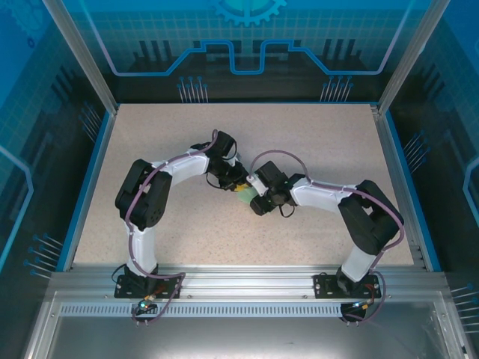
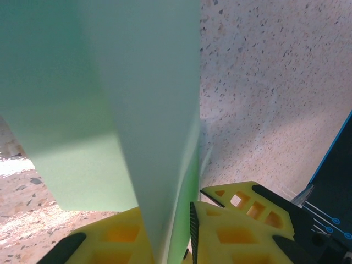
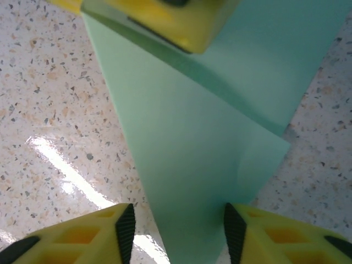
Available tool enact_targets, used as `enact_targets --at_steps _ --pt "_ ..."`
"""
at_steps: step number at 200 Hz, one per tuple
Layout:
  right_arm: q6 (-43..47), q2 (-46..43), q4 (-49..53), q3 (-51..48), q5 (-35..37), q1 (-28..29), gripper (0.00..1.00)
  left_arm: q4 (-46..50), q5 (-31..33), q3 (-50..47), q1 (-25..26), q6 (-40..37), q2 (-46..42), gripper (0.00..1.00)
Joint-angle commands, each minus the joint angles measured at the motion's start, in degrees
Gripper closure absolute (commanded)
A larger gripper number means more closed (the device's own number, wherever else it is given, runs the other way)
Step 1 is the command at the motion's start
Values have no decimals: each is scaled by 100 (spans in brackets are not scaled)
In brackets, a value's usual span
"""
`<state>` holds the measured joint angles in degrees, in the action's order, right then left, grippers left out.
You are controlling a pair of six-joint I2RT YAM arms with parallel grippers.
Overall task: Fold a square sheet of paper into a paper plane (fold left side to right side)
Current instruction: Fourth fold the wing at the center of the table.
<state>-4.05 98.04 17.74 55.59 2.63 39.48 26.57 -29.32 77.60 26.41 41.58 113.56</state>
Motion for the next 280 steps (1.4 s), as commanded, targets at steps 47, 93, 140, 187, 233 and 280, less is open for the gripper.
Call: enact_targets --at_steps 47,93,140,187,233,280 --pt "90 207 -95 127 67 112 68 243 -11 299 -35 -139 64 72" --pt "76 310 -99 145 -77 97 78 393 8 283 -262 -253 -161 56" --pt "66 347 -93 116 -166 97 80 452 -43 276 -603 -368 -445 36" --pt "-142 226 -274 -34 -563 -95 83 348 26 -52 -955 -361 -804 28" --pt "-231 145 -362 -77 -1128 -366 85 -50 -188 -635 -861 -274 -820 33" --pt "-427 112 -455 -84 -1803 -746 85 -319 -320 -757 -527 -138 -537 47"
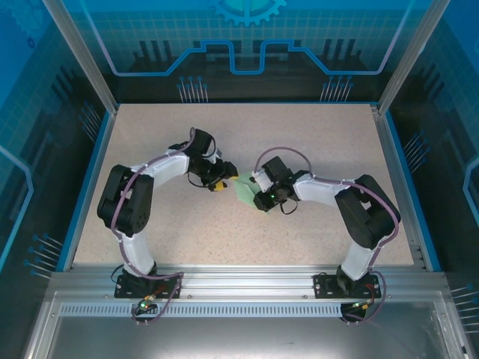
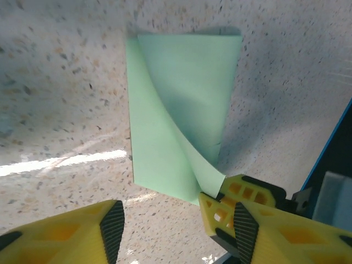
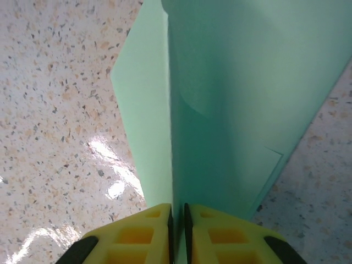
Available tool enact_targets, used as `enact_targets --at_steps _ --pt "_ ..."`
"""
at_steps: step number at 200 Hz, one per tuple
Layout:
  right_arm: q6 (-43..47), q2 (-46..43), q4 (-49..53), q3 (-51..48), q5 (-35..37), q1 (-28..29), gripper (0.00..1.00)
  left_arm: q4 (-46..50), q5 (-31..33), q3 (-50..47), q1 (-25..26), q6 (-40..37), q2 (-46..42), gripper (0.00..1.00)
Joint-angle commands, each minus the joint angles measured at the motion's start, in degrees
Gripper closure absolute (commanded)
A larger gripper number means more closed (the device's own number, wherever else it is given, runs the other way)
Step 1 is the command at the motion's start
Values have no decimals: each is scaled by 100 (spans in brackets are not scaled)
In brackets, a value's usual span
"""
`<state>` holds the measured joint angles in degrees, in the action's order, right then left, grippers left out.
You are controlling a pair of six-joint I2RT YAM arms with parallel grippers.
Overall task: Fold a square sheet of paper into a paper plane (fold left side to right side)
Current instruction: Fourth fold the wing at the center of the table.
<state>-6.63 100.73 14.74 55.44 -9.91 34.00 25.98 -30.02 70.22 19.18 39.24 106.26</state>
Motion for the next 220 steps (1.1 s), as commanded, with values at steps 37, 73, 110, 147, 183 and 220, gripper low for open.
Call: enact_targets --at_steps 37,73,110,147,183,220 --pt "-251 -62 -191 -60 -929 -421 86 -313 -254 272 482 189 571 60" --pt "-398 25 -287 -113 -1220 -612 86 -313 -232 478 633 224 826 67" --pt "-429 114 -297 -139 -1306 -640 87 -347 -233 597 700 259 973 62" --pt "-437 134 -297 -152 -1307 -641 87 -337 -207 671 744 242 1117 60" --pt "-446 175 -279 -156 -1285 -641 86 -400 -188 677 796 268 1294 60" --pt "-488 160 -270 -174 -1364 -699 84 -412 -143 662 790 251 1371 60"
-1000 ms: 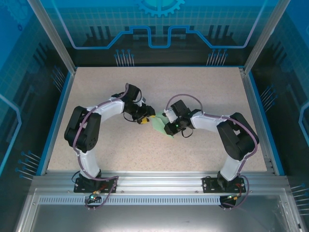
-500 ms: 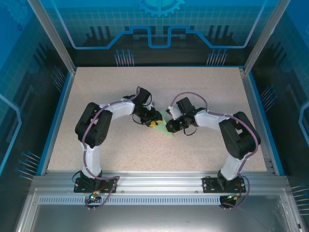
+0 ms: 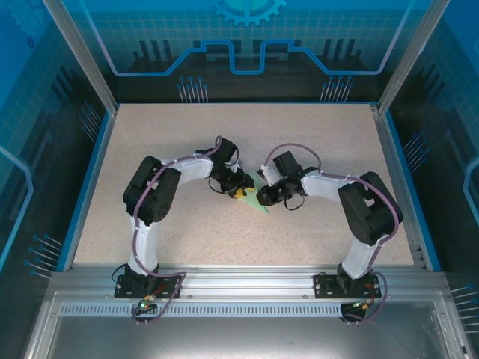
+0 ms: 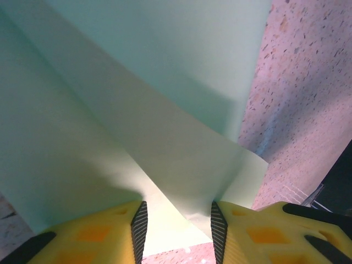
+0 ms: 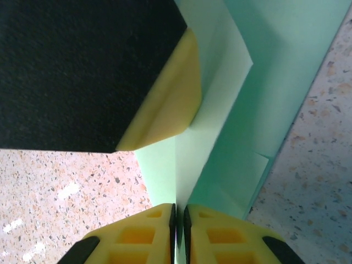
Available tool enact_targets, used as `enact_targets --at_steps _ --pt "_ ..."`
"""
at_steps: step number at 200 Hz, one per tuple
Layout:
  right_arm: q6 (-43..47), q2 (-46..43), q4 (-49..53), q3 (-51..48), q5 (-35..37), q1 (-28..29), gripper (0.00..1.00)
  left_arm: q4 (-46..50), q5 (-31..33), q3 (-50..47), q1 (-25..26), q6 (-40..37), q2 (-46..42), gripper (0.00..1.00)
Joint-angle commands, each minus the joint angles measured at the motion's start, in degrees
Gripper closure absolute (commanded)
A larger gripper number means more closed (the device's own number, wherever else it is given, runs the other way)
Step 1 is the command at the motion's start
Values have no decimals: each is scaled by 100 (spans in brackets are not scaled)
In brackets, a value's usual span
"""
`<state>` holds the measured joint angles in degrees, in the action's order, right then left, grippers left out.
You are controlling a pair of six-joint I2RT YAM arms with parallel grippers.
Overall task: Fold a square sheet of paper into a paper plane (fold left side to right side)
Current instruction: Fourth fold the wing at the center of the table.
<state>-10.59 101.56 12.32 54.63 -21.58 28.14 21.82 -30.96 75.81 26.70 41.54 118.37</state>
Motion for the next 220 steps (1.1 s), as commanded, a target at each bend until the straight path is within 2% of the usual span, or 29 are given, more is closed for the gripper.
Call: enact_targets --at_steps 1,39,67,128,180,220 --pt "-97 72 -28 -93 -206 -115 84 0 -45 101 42 21 160 60" --pt "-332 -150 -129 -117 -721 -376 76 24 -5 60 44 6 152 60" --pt "-529 -211 -256 -93 -1302 -638 66 33 20 63 44 0 148 60" --pt "-473 266 -98 217 -1506 -611 65 68 34 63 41 -12 134 60" --pt "-462 546 -28 372 -1487 -555 71 99 42 81 44 -23 127 59" --pt "-453 576 16 408 -1412 -565 87 136 48 97 46 -41 130 59"
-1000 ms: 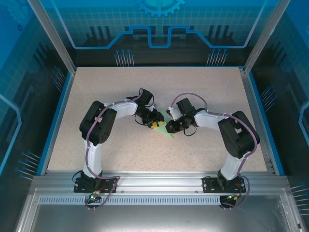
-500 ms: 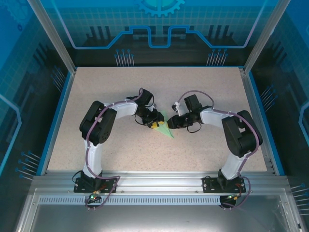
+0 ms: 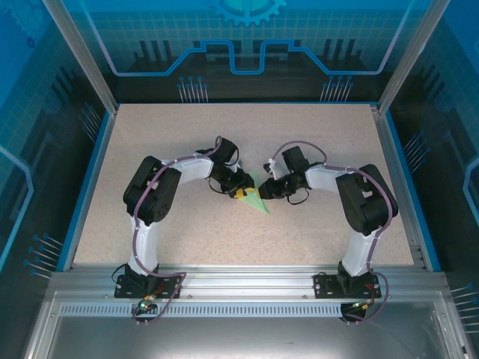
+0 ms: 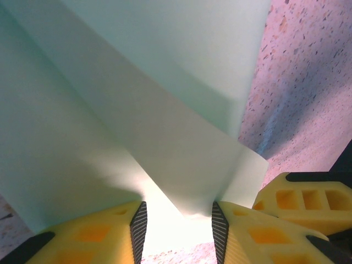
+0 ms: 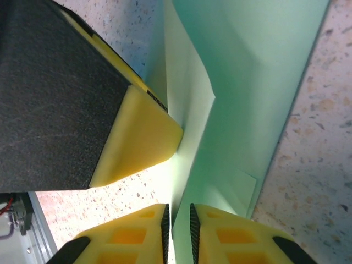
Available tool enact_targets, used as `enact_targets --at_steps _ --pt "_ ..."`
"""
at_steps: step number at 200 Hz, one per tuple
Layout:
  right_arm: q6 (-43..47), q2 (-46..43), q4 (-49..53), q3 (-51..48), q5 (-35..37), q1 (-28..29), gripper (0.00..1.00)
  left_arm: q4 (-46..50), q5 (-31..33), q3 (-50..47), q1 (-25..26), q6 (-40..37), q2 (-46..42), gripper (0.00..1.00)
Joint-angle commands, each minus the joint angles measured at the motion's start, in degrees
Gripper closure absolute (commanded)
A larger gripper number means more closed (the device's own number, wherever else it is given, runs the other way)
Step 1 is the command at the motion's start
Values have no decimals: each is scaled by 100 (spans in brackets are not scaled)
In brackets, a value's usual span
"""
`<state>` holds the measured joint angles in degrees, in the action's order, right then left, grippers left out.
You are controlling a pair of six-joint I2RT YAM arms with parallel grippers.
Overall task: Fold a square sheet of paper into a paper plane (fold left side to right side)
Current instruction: Fourth fold the wing at the center of the table.
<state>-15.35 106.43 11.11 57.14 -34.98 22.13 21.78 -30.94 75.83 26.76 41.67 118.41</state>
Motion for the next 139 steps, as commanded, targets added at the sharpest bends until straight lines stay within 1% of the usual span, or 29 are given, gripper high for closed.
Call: enact_targets --at_steps 1,46,139 --pt "24 88 141 157 -71 32 88 137 45 97 39 -54 123 59" --pt "29 93 207 129 67 -47 100 177 57 108 32 -80 121 57" --pt "-5 73 294 96 312 -141 100 205 57 116 32 -106 124 55"
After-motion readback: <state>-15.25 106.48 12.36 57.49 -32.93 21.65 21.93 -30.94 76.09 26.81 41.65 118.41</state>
